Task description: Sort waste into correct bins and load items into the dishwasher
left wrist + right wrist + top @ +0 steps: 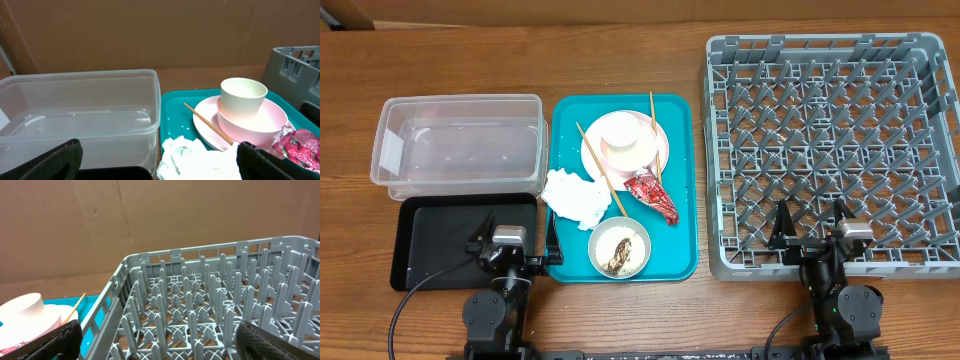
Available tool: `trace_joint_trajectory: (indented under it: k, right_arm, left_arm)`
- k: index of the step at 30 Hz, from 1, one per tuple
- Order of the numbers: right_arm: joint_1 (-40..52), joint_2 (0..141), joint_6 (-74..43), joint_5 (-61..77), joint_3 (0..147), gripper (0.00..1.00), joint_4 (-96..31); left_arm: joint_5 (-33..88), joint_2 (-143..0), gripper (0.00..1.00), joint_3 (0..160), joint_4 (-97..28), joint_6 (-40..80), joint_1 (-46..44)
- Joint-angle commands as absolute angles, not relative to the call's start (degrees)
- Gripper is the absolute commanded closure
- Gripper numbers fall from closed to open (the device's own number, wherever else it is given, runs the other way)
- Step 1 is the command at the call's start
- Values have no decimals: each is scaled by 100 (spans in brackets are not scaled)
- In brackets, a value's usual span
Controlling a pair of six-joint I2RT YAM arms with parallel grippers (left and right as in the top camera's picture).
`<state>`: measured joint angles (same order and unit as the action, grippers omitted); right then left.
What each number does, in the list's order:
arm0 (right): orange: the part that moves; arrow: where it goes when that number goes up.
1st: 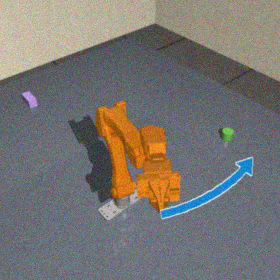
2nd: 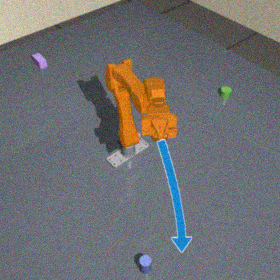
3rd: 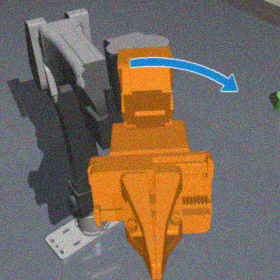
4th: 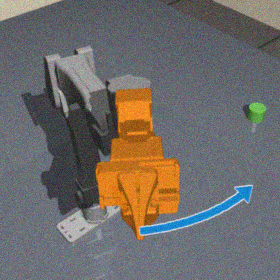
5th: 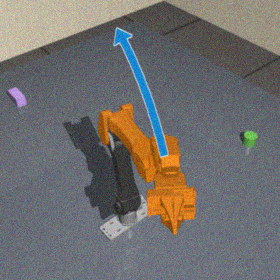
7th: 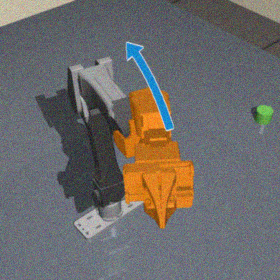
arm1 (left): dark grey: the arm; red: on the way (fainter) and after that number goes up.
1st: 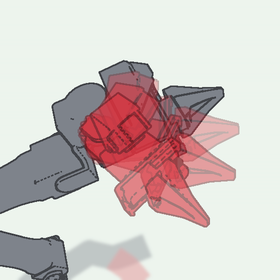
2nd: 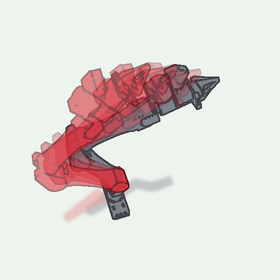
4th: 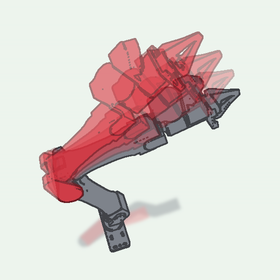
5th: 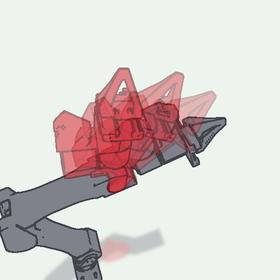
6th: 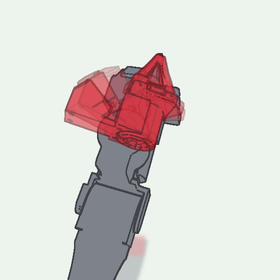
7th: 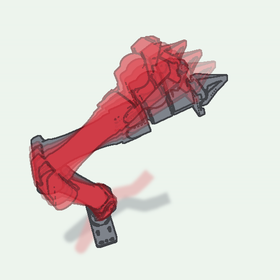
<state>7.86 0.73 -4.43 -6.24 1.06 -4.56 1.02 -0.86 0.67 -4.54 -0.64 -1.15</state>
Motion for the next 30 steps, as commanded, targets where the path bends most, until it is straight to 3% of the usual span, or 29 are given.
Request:
trace_joint_trajectory:
  k: [1, 30]
  right_arm:
    - [764, 21, -408, -633, 47, 0, -419]
    - [764, 21, -408, -633, 47, 0, -419]
  left_arm:
    - [91, -25, 0, 27, -440, -172, -117]
    - [91, -25, 0, 27, -440, -172, -117]
